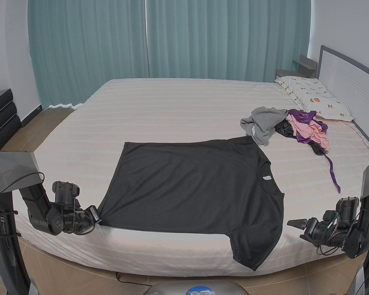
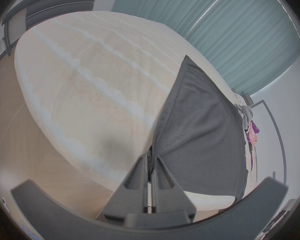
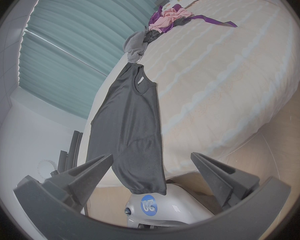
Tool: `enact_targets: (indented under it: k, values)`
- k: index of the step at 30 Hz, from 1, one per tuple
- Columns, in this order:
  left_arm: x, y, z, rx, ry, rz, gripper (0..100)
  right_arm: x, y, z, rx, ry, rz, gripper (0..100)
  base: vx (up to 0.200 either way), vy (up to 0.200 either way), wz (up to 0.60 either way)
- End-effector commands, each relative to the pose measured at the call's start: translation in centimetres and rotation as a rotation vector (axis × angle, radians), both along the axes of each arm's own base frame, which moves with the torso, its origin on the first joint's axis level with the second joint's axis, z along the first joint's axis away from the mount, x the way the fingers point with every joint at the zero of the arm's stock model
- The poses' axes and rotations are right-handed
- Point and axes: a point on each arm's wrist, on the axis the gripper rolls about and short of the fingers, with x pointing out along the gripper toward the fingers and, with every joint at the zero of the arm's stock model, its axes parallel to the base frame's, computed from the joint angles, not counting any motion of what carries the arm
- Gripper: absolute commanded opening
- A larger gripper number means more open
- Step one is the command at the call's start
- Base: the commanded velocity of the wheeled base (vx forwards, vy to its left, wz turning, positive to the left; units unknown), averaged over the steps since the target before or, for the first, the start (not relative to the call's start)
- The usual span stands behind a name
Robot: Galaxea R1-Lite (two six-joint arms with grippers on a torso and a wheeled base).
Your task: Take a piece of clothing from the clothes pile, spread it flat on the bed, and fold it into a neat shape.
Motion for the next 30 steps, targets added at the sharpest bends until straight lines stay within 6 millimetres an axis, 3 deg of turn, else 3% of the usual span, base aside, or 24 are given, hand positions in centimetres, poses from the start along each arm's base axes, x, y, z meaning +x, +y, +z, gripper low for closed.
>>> enact_targets:
  k: [1, 14, 15, 22, 29, 30]
  values:
    - [-0.5, 0.3, 0.1, 0.001, 0.006, 0.010, 0, -0.4, 0.2, -1.0, -0.005, 0.049, 0.013, 100, 0.000, 0.000, 0.00]
    - [-1.4, 0.3, 0.0, 0.001, 0.029, 0.009, 0, 3.1, 1.3, -2.3, -0.006, -0.014, 0.059, 100, 0.000, 0.000, 0.00]
    - [-1.7, 0.3, 0.0, 0.001, 0.034, 0.009, 0, 4.3, 1.5, -2.8, -0.017, -0.029, 0.061, 100, 0.000, 0.000, 0.00]
    - [-2.0, 0.3, 0.0, -0.001, 0.041, 0.008, 0, 6.7, 2.4, -3.5, -0.051, -0.052, 0.048, 100, 0.000, 0.000, 0.00]
    - [-2.1, 0.3, 0.1, -0.001, 0.043, 0.008, 0, 7.8, 2.3, -4.2, -0.063, -0.059, 0.035, 100, 0.000, 0.000, 0.00]
    - [-2.2, 0.2, 0.1, -0.001, 0.046, 0.008, 0, 7.8, 2.4, -4.2, -0.065, -0.058, 0.036, 0, 0.000, 0.000, 0.00]
